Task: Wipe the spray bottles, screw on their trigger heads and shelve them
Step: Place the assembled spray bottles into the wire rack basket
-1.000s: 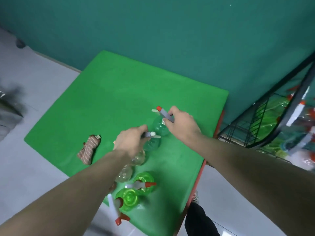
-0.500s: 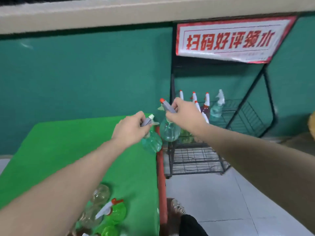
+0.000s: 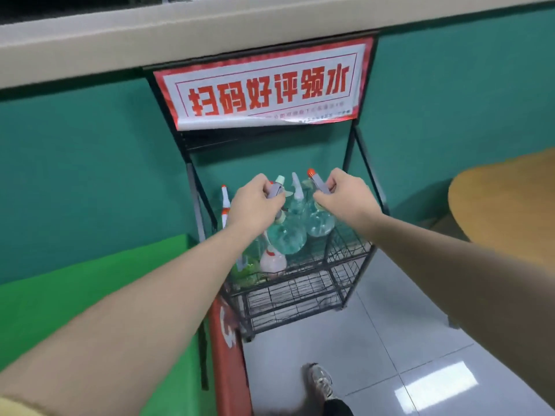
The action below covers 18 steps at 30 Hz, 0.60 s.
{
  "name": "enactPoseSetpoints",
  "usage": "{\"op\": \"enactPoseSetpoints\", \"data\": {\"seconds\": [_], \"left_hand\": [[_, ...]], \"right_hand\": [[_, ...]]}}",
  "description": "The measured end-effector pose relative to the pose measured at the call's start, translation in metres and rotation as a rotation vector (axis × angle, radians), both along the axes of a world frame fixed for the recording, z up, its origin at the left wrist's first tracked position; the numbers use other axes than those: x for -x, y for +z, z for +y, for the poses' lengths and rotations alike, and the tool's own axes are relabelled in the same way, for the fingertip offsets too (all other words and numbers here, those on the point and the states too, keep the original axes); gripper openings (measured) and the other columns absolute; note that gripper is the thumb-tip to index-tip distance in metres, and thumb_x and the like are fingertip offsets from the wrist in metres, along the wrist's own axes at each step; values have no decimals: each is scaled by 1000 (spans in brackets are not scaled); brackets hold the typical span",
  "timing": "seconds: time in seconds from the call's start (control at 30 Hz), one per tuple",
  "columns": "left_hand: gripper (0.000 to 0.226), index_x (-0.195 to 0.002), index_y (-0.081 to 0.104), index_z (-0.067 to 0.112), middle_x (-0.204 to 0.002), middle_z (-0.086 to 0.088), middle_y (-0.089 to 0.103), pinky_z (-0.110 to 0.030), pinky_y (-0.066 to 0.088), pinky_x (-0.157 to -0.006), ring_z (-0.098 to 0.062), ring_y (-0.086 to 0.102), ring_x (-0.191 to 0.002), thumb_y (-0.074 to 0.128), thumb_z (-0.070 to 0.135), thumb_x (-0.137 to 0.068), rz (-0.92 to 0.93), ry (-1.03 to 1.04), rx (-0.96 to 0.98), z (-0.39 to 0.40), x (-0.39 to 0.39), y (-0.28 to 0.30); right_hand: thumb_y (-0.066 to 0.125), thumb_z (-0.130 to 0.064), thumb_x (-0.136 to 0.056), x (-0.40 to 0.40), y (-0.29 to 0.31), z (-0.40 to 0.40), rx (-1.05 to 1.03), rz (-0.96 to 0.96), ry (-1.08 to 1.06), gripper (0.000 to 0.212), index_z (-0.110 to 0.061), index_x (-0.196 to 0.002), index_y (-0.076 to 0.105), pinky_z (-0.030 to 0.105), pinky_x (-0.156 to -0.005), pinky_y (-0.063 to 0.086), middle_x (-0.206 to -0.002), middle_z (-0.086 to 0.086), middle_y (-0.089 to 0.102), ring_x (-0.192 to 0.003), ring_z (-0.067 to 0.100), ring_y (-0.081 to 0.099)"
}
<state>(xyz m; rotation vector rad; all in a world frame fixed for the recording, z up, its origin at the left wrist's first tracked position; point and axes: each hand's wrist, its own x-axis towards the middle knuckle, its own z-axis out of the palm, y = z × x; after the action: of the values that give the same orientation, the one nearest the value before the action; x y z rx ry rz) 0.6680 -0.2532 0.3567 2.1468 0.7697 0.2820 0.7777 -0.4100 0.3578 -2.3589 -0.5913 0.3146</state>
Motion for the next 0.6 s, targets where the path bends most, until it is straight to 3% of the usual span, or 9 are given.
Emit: {"op": "enactPoseSetpoints", "data": {"seconds": [0.1, 0.23, 0.33, 0.4, 0.6], "left_hand": [[30, -77, 38, 21, -68, -4, 69, -51, 61, -75, -26, 71, -67, 63, 25, -94, 19, 44, 89, -6, -51, -32], [26, -82, 40, 20, -81, -16, 73, -50, 60, -76, -29, 71, -71, 65, 18, -91, 95, 138, 167, -7, -103, -70], [26, -85, 41, 19, -78, -14, 71, -49, 59, -73, -24, 66, -63, 66, 12, -90, 164, 189, 218, -4, -125, -95], [28, -87, 41, 20, -79, -13, 68, -48, 59, -72, -24, 65, -63, 67, 10, -90, 200, 216, 229, 0, -133, -109], [26, -108, 49, 16, -78, 0, 60, -26, 49, -52, -17, 61, -61, 67, 6, -93, 288, 256, 249, 15, -145, -146]], "right_hand": [[62, -33, -92, -53, -32, 2, 12, 65, 4, 25, -11, -91, 50, 32, -54, 36, -82, 7, 63, -60, 17, 43], [63, -32, -93, -104, -72, 10, 62, 138, 46, 22, -13, -93, 52, 32, -55, 41, -81, 4, 64, -60, 17, 50], [63, -30, -93, -125, -100, 19, 90, 197, 79, 20, -14, -97, 53, 36, -57, 48, -82, 5, 66, -62, 18, 55], [63, -30, -93, -132, -117, 27, 106, 225, 90, 19, -14, -96, 52, 33, -53, 45, -81, 5, 65, -62, 18, 55], [65, -27, -92, -141, -157, 57, 89, 310, 100, 22, -16, -93, 46, 30, -50, 37, -78, 1, 61, -62, 18, 54]]}}
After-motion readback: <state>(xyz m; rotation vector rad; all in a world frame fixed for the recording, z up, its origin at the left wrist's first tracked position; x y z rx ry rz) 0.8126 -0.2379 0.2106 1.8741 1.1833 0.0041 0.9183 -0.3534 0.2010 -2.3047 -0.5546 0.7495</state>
